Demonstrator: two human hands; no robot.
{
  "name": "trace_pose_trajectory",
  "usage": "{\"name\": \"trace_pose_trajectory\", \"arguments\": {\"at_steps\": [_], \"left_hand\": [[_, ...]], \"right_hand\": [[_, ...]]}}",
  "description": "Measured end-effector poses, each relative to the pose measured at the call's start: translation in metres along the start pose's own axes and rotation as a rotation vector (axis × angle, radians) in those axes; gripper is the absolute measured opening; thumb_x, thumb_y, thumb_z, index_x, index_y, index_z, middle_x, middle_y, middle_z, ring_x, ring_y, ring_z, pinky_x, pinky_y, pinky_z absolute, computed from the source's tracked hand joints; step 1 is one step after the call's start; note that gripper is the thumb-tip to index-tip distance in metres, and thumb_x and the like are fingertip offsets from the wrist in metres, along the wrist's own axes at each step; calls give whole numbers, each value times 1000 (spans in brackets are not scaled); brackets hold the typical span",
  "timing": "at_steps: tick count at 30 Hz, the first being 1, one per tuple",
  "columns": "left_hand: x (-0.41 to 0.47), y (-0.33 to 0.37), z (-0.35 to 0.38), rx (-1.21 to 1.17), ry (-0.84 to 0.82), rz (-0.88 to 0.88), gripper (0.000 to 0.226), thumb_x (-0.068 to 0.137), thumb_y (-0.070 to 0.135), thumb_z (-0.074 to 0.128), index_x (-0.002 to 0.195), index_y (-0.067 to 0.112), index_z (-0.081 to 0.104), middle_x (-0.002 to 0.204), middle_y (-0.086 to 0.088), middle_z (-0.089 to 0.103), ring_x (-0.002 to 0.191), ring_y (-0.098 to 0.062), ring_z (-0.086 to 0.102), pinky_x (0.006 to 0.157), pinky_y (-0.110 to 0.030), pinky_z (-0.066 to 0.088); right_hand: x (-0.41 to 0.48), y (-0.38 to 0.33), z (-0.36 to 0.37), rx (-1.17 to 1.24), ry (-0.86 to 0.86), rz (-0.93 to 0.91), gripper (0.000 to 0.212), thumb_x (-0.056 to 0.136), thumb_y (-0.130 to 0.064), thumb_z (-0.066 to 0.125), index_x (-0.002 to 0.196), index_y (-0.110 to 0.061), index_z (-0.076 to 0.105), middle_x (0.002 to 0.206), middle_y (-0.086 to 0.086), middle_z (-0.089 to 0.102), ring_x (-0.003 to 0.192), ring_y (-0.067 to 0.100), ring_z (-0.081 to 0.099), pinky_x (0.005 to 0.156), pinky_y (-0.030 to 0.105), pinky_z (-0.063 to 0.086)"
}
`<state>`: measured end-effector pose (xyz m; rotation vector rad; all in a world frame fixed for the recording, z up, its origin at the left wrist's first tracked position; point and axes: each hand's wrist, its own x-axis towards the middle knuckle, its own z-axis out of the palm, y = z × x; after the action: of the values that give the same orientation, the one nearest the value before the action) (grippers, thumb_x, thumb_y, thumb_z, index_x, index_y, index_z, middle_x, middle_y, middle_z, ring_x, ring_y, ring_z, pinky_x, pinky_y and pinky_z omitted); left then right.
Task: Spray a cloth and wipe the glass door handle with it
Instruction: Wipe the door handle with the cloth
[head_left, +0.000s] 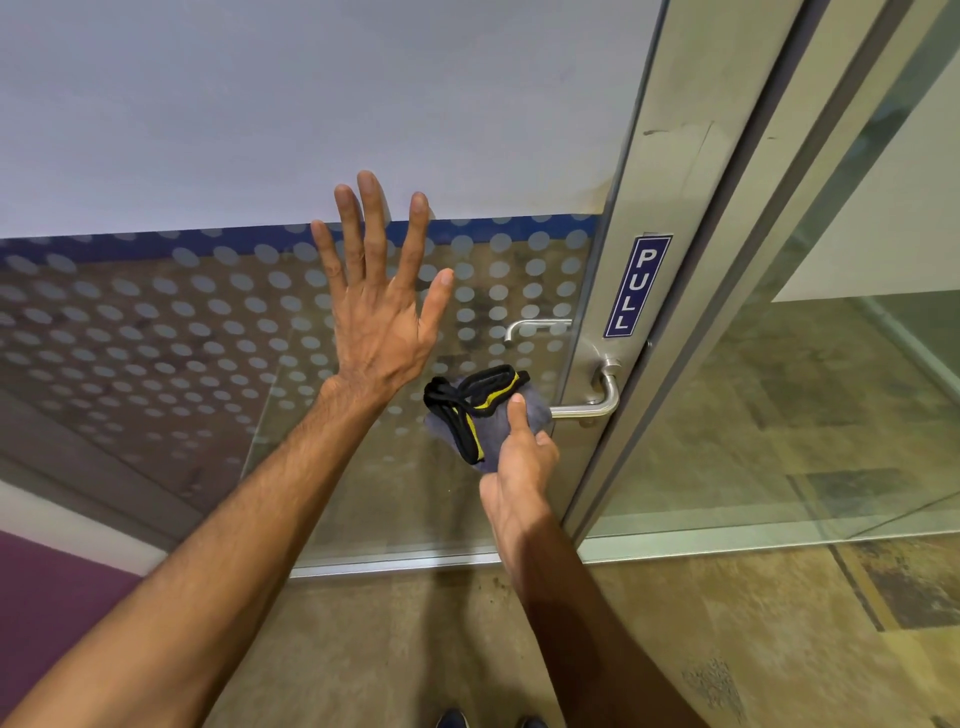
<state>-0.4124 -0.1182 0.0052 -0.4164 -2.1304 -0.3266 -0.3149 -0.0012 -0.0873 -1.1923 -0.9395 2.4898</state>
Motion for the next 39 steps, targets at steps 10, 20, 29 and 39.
{"name": "trace_pose_trajectory", "arguments": {"at_steps": [10, 20, 29, 39], "left_hand": [[-1, 0, -6, 19, -55, 9, 66, 109, 52, 28, 161, 13, 18, 163, -35, 19, 152, -30, -12, 124, -65, 1], [-1, 1, -9, 14, -71, 19, 64, 109, 54, 24, 159, 21, 3, 165, -33, 16, 152, -29, -13, 124, -60, -5], [0, 5, -13, 1, -88, 9, 64, 109, 54, 23, 159, 20, 2, 166, -32, 14, 152, -32, -8, 124, -62, -5], [0, 5, -12, 2, -84, 7, 64, 109, 52, 26, 159, 21, 1, 168, -28, 9, 152, -31, -11, 124, -60, -6]], "right_hand": [[-10, 17, 9, -65, -133, -4, 5, 93, -12, 72, 97, -10, 70, 105, 22, 76, 103, 39, 73, 94, 62, 56], [-22, 3, -46, -129, -500, 200, 49, 92, -20, 66, 133, 7, 60, 132, 31, 64, 128, 46, 57, 111, 57, 44], [-23, -21, -98, 132, -537, 387, 41, 109, -16, 38, 143, 5, 49, 154, 35, 39, 142, 50, 39, 114, 75, 25], [-42, -63, -112, 200, -848, 432, 80, 97, -50, 57, 160, -13, 26, 165, 26, 23, 149, 59, 16, 108, 86, 12]]}}
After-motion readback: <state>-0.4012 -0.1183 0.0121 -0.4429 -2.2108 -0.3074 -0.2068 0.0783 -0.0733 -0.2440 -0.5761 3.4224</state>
